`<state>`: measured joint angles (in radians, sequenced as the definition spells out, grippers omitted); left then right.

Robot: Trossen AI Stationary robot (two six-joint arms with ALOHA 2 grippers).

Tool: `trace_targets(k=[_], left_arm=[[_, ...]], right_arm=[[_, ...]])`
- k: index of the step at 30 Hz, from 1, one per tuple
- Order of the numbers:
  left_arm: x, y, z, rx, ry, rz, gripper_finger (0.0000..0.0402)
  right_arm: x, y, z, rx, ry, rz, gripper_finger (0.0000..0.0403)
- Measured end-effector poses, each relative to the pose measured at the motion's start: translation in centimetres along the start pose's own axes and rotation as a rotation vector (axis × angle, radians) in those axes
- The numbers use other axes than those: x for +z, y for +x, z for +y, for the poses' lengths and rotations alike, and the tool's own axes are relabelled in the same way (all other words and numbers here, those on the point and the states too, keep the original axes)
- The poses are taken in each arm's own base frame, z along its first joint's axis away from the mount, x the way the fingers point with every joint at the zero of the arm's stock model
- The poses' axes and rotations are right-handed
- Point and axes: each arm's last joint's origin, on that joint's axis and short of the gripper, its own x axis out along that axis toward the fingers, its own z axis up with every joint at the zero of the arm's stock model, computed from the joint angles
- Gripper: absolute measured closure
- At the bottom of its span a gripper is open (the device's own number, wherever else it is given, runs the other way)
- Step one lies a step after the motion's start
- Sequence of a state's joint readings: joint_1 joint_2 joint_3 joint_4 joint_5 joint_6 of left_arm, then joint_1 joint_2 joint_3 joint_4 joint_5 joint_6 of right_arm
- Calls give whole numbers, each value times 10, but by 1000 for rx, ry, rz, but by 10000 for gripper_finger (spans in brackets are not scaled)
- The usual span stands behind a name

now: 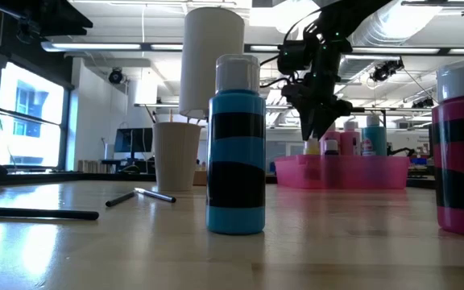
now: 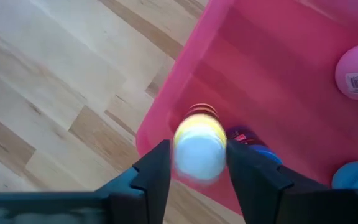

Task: Pick & Place Paint Supplies
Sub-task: Put the small yellow paint bottle into the pink bin, then put the silver eyeshadow brush into the white cup

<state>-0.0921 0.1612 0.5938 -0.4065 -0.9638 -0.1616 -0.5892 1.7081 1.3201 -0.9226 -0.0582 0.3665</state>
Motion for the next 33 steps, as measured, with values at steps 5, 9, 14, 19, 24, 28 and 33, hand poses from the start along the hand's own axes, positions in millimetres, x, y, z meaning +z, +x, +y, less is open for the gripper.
trace_targets(k=[5, 9, 14, 19, 24, 28, 33], left_arm=[[0, 0, 0, 1, 3, 2, 258], [-1, 0, 0, 1, 5, 3, 258], [-1, 0, 0, 1, 5, 4, 258], [-1, 0, 0, 1, 5, 4, 258], [-1, 0, 0, 0, 5, 4, 258], [-1, 0, 0, -2, 6, 5, 258], [-1, 0, 0, -3, 6, 5, 258]], right_arm=[[1, 0, 0, -5, -5, -9, 240], [2, 0, 1, 3, -18, -24, 236], [0, -9, 0, 9, -35, -45, 236], [-2, -25, -1, -21, -71, -113, 239], [-6, -50, -1, 12, -84, -210, 239], [-11, -76, 3, 142, -108, -301, 242], [-21, -112, 13, 359, -178, -424, 248]])
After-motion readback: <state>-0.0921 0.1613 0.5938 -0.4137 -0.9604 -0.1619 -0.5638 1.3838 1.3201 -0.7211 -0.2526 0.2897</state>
